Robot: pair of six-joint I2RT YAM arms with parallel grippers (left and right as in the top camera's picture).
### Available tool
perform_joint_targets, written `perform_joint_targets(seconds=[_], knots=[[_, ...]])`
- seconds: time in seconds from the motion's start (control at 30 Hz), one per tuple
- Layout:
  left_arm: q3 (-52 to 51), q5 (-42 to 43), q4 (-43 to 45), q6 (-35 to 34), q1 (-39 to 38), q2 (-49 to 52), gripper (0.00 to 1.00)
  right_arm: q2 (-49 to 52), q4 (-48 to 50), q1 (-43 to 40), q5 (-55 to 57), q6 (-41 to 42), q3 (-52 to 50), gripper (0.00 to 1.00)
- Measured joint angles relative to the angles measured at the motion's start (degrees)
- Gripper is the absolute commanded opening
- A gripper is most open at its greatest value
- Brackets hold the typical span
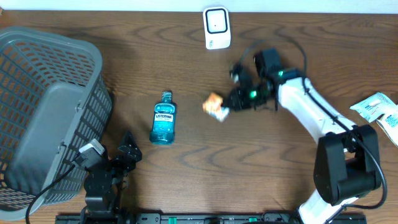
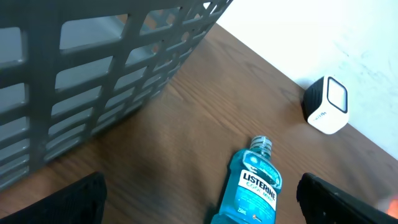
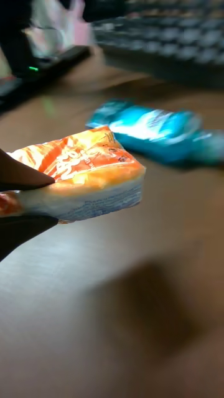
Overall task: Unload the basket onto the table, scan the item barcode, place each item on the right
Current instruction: 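Hold the Kleenex pack against the scanner face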
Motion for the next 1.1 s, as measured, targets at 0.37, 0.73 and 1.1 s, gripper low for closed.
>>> perform_joint_targets(seconds=[0.37,0.73,1.1], knots=[[0.0,0.0,0.0,0.0,0.0,0.0,0.98,-1.1,9.0,5.2,33.6,0.3,14.0,0.01],[0.0,0.0,0.0,0.0,0.0,0.0,0.98,7.5,22.9,6.0,51.5,0.5,19.7,0.01],[0.0,0.0,0.0,0.0,0.0,0.0,0.98,29.3,22.1,6.5,58.8,-0.5,43.3,0.01]])
